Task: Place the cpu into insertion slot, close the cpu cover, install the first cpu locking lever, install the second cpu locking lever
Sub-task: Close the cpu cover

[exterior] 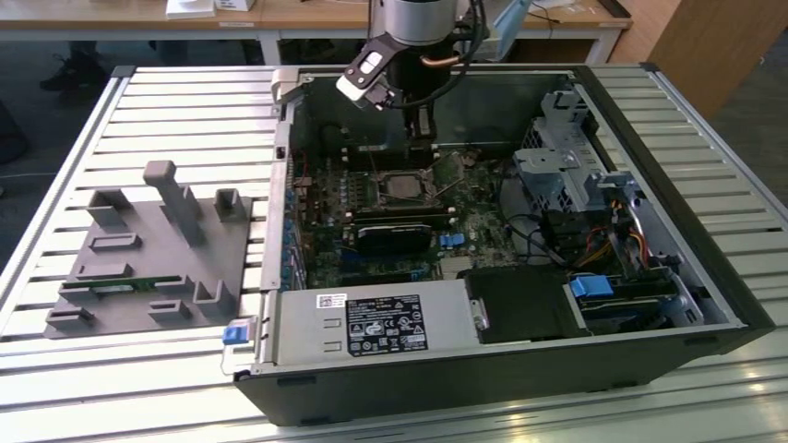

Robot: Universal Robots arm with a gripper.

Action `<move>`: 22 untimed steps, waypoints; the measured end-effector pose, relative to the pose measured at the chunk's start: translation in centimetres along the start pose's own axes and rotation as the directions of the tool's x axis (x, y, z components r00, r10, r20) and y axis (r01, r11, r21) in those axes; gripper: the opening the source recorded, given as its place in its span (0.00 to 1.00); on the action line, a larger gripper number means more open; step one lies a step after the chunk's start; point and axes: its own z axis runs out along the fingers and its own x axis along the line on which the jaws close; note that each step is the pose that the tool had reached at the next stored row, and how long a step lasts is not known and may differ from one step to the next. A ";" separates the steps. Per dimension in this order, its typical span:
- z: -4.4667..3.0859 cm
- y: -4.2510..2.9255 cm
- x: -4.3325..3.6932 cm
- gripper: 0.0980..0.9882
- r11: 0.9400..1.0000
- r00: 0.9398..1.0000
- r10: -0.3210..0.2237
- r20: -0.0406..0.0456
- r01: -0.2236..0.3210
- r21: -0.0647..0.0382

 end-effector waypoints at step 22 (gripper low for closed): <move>0.10 1.35 0.01 0.01 1.000 1.000 0.000 0.000 0.000 0.019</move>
